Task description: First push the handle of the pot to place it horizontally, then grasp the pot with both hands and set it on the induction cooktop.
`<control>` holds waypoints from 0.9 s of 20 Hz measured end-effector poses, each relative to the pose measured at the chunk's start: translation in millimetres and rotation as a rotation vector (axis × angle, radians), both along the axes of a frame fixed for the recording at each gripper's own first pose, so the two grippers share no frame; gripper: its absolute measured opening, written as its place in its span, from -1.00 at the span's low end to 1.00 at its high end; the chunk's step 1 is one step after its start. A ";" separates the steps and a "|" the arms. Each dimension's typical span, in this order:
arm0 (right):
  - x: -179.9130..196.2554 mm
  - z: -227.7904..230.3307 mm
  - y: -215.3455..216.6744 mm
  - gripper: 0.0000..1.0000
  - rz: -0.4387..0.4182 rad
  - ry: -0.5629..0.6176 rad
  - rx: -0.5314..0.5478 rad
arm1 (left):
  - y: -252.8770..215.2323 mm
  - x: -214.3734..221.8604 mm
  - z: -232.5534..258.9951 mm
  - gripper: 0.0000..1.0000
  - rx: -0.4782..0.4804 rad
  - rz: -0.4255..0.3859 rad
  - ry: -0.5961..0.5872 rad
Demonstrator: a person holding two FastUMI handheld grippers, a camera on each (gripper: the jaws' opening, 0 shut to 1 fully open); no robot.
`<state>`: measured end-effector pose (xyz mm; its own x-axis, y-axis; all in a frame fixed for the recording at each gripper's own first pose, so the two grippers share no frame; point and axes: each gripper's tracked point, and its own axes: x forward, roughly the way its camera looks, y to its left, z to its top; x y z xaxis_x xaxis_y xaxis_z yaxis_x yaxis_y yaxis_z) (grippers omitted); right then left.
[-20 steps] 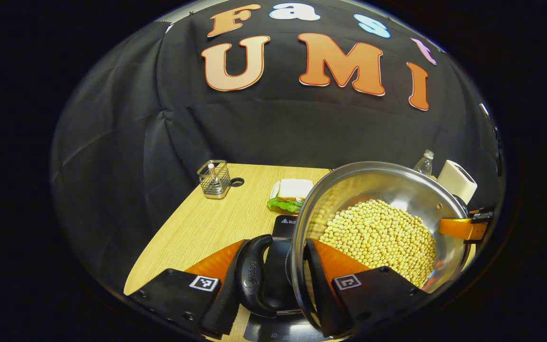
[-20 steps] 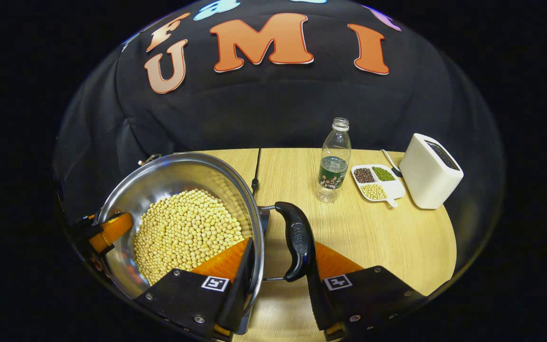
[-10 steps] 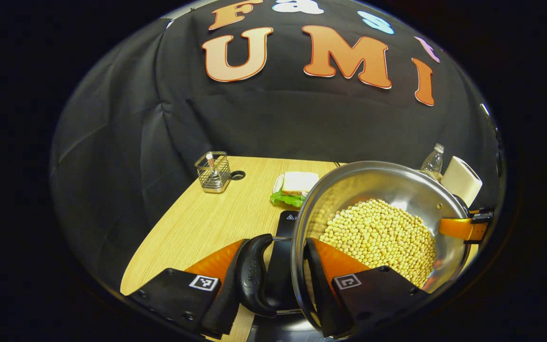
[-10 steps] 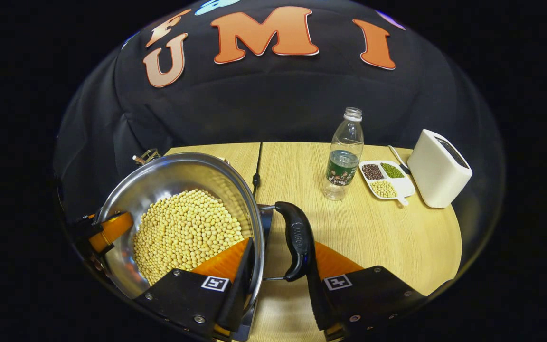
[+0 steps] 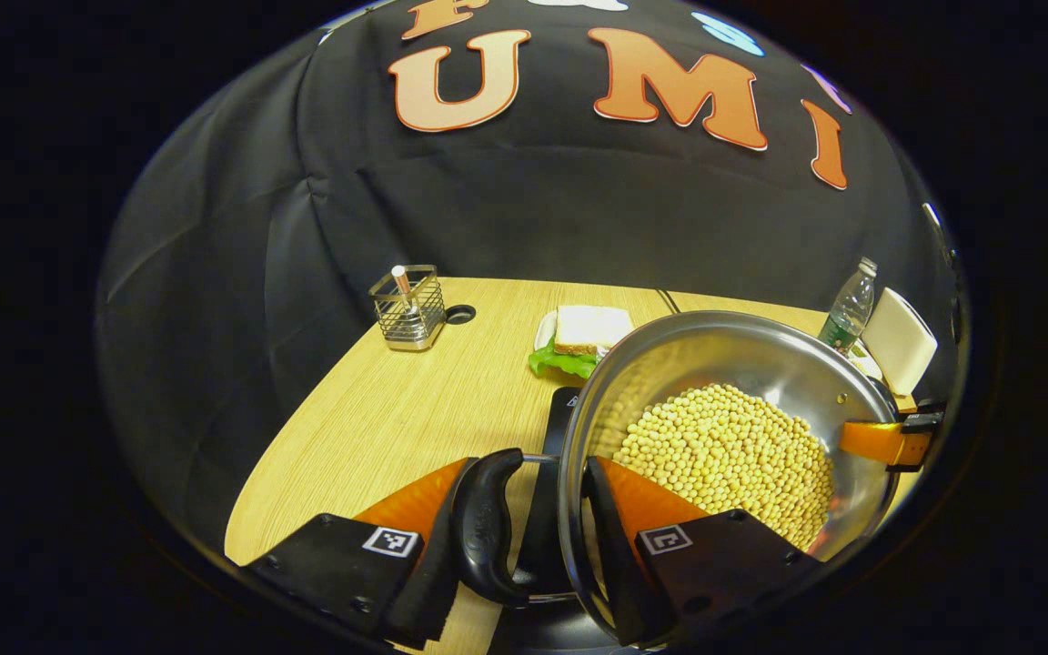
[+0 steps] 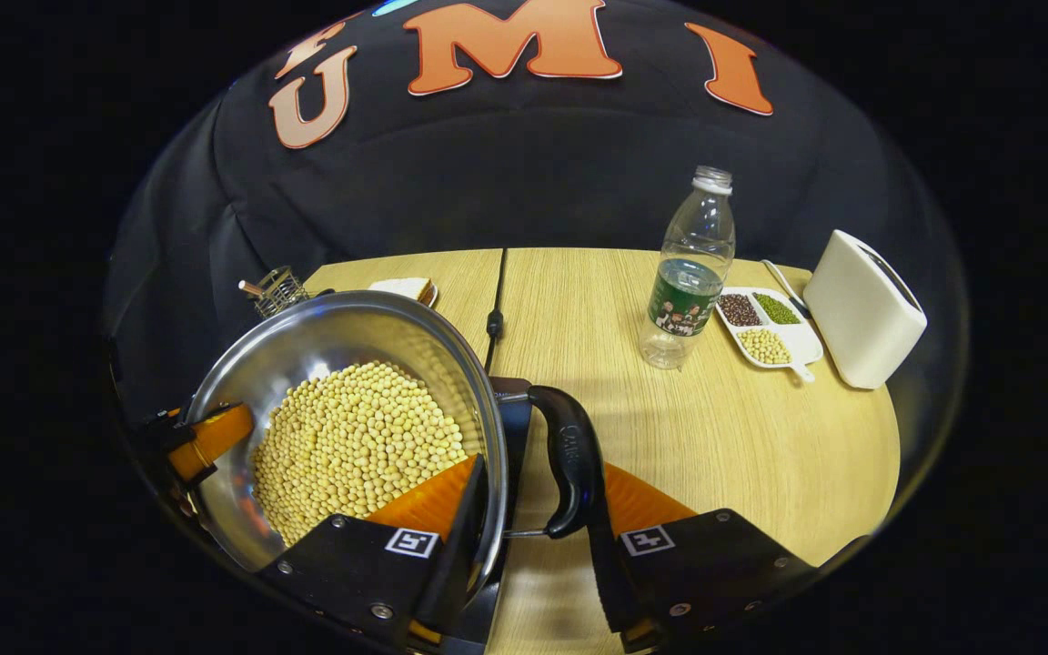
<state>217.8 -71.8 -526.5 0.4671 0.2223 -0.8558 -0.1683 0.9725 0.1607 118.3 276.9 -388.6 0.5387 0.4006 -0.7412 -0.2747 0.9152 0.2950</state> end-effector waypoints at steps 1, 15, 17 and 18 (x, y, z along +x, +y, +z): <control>-1.2 0.8 -1.2 0.17 -0.005 0.009 0.002 | -1.1 -0.9 0.0 0.47 -0.002 0.003 0.004; 0.7 26.9 -7.4 0.39 -0.004 -0.031 0.079 | 4.7 -2.1 16.7 0.70 0.047 0.021 -0.017; 5.6 48.6 -21.1 0.51 -0.022 -0.102 0.075 | 8.0 1.2 37.7 0.75 0.089 0.028 -0.061; 6.8 60.8 -26.1 0.53 -0.030 -0.137 0.086 | 6.8 4.4 50.4 0.82 0.109 0.031 -0.095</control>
<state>224.7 -97.9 -465.8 0.5858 0.2758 -0.7621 -0.1650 0.9612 0.2210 122.8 283.6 -338.2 0.5906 0.4934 -0.6386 -0.3334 0.8698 0.3637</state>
